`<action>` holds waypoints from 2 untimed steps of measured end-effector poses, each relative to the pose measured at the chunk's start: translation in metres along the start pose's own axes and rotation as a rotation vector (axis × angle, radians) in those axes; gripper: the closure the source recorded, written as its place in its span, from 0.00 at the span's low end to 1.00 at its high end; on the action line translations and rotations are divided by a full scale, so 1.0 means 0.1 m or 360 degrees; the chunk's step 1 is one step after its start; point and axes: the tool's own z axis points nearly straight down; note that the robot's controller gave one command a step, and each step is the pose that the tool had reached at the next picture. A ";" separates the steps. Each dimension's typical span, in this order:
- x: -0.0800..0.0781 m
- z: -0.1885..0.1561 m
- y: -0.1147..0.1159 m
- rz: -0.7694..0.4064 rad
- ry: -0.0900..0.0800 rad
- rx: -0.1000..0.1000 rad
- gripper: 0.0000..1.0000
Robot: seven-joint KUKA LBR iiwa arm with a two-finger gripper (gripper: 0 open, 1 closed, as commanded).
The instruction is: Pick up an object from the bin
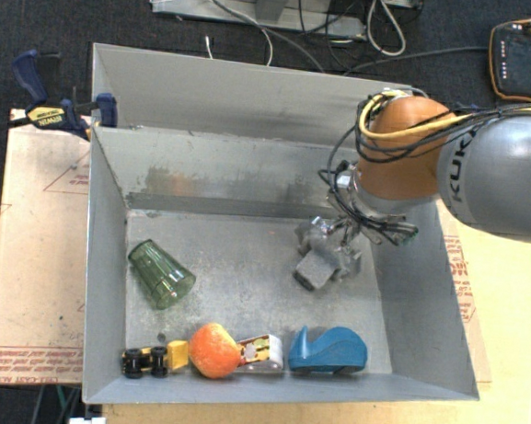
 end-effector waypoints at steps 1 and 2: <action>0.00 0.00 0.00 0.0001 0.0000 0.0000 1.00; -0.01 -0.09 0.01 0.0002 -0.0003 -0.0001 1.00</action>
Offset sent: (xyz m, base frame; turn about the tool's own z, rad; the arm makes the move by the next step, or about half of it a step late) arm 0.0001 0.0001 0.0127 0.0003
